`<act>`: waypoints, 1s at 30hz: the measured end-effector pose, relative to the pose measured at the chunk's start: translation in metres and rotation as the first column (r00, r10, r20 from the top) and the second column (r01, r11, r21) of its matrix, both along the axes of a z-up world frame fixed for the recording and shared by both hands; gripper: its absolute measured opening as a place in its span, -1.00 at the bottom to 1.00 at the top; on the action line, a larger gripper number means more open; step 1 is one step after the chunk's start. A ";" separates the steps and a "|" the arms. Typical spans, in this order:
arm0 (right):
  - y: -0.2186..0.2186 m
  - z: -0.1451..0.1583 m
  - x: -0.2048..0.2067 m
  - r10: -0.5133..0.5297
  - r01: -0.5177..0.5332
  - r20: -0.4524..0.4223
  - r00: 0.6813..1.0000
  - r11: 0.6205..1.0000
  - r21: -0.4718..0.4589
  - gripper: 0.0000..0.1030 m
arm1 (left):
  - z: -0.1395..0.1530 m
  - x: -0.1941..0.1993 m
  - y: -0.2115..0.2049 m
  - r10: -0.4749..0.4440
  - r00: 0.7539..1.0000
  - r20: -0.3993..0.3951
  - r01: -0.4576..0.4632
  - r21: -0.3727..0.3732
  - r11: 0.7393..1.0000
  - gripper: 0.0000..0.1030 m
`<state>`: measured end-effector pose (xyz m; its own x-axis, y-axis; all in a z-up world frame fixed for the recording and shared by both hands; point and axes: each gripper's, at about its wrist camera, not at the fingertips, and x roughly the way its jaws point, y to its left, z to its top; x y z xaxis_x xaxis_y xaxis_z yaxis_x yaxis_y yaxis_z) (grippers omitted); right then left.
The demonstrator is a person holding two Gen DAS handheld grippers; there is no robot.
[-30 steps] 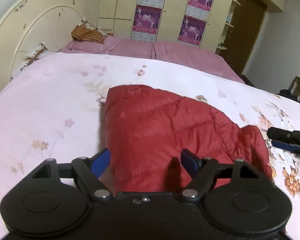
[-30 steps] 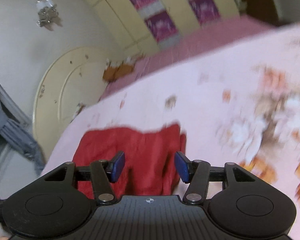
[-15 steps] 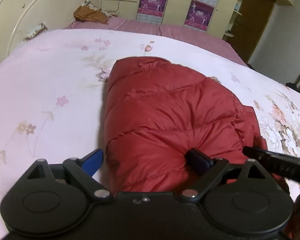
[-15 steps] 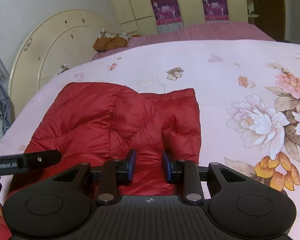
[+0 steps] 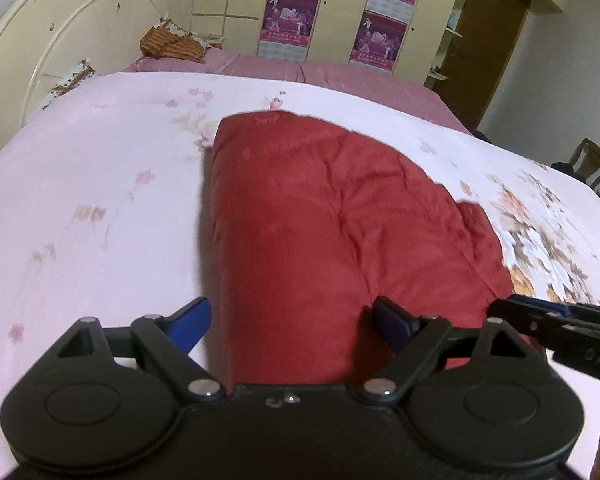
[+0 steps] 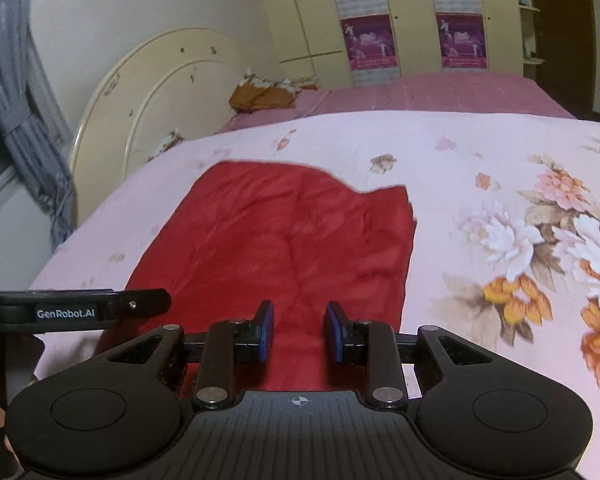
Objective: Fold large clothes
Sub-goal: 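Press the folded red bundle flat with both tools, then open them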
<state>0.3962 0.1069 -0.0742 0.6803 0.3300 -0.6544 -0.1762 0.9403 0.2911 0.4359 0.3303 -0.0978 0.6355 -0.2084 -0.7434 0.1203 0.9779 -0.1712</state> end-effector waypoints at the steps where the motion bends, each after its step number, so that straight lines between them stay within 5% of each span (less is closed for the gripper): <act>1: 0.002 -0.003 -0.005 0.004 -0.004 -0.006 1.000 1.000 -0.014 -0.45 | -0.001 -0.005 0.000 -0.001 1.000 -0.008 0.001 -0.004 1.000 0.69; 12: 0.018 -0.048 0.003 0.070 -0.080 -0.085 0.994 0.989 -0.121 -0.45 | -0.027 -0.007 -0.001 0.018 0.999 -0.026 -0.018 0.021 1.000 0.74; 17: 0.024 -0.047 0.007 0.100 -0.117 -0.104 0.990 0.978 -0.173 -0.45 | -0.028 -0.013 -0.006 0.030 1.000 0.001 -0.030 0.064 0.998 0.81; 21: 0.015 -0.030 0.009 0.090 -0.108 -0.133 0.987 0.986 -0.128 -0.36 | -0.015 -0.020 -0.011 0.038 0.999 0.022 -0.040 0.082 0.996 0.79; 22: 0.012 -0.026 0.006 0.082 -0.097 -0.129 0.988 0.989 -0.114 -0.17 | -0.011 -0.023 -0.012 0.046 0.999 0.023 -0.048 0.081 0.996 0.79; 23: 0.009 -0.022 0.001 0.076 -0.088 -0.125 0.989 0.992 -0.088 0.29 | -0.007 -0.026 -0.012 0.056 0.998 0.024 -0.058 0.082 0.995 0.82; 25: 0.003 -0.011 -0.012 0.044 -0.050 -0.104 0.994 0.997 -0.059 0.78 | 0.002 -0.036 -0.016 0.076 0.997 0.032 -0.078 0.092 0.993 0.94; 30: -0.003 0.011 -0.046 0.044 -0.047 -0.053 0.998 0.996 -0.069 0.78 | 0.037 -0.078 -0.031 0.124 0.986 0.109 -0.137 0.128 0.982 0.99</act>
<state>0.3499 0.1036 -0.0630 0.6307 0.3117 -0.7107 -0.2059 0.9502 0.2340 0.3580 0.2998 -0.0606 0.7234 -0.0213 -0.6901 0.0000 0.9995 -0.0309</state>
